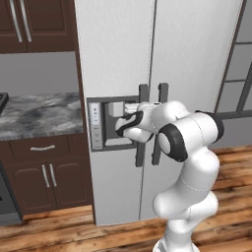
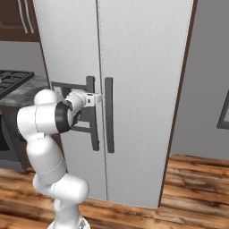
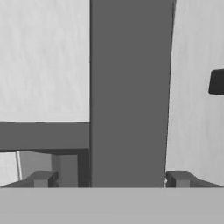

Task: Retrieve the steak from the fridge and place it on the saucepan with marinade on the stove.

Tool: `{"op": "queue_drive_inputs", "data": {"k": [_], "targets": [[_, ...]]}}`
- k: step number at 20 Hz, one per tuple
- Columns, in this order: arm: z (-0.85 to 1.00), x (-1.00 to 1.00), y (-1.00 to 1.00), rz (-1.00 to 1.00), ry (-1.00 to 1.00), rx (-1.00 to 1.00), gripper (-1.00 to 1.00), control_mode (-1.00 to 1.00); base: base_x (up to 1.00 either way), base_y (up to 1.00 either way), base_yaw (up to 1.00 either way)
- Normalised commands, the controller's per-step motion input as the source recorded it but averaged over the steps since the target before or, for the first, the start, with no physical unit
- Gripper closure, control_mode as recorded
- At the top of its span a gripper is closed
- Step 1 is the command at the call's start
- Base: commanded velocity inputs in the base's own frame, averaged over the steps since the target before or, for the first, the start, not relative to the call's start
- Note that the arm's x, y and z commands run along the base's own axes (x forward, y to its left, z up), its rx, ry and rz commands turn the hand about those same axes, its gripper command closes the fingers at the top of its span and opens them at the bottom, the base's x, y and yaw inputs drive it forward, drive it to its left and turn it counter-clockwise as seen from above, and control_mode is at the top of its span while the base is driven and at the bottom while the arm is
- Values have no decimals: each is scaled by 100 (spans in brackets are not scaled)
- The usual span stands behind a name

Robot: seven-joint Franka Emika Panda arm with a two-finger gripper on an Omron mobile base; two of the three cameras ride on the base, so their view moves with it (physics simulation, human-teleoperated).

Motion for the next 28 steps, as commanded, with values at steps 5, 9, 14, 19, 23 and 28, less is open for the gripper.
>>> {"op": "queue_drive_inputs", "data": {"k": [5,9,14,19,23,28], "targets": [[-6,14,0,0,0,0,100,-100,0,0,0],[0,-4,0,0,5,0,100,-100,0,0,0],[1,-40,0,0,23,0,100,-100,0,0,0],[2,-54,12,0,25,0,100,-100,0,0,0],[0,-53,39,0,28,0,100,-100,0,0,0],[-21,-41,62,-1,7,-1,100,-100,0,0,0]]}}
